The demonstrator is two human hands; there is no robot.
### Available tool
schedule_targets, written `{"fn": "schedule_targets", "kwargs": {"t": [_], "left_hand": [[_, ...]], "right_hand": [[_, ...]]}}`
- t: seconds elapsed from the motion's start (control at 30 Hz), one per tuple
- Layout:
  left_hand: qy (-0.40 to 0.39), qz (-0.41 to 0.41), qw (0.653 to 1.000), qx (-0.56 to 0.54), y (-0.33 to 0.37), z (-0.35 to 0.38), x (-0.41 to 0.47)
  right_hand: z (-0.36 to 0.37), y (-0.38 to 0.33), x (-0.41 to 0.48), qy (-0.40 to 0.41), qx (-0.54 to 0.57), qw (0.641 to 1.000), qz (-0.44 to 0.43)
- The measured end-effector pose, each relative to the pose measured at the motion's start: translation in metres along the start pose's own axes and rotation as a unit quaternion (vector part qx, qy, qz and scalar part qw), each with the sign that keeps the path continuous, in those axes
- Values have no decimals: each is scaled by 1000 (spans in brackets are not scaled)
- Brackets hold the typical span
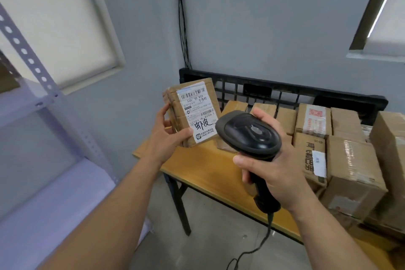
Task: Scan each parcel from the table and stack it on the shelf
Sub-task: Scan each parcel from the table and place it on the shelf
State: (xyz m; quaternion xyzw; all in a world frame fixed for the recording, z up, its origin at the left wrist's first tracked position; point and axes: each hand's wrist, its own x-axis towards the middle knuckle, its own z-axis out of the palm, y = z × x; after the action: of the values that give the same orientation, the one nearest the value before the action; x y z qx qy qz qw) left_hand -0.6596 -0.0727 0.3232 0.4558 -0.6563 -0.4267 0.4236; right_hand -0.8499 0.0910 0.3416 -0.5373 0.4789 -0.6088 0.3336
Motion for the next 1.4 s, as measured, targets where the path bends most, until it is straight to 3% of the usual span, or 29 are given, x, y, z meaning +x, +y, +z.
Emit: {"fn": "schedule_targets", "kwargs": {"t": [0.33,0.7,1.03,1.4], "left_hand": [[165,36,986,9,30,-106,-28],[310,60,947,62,51,-279,-68],[405,-26,912,62,24,-439,-97],[422,-138,887,129,-26,-537,-78]], "right_hand": [[68,-24,33,-102,56,993,-31],[217,-53,61,-194,109,974,-53],[355,-59,71,-252,144,956,-36],[443,-50,80,-259,127,957,-9]]}}
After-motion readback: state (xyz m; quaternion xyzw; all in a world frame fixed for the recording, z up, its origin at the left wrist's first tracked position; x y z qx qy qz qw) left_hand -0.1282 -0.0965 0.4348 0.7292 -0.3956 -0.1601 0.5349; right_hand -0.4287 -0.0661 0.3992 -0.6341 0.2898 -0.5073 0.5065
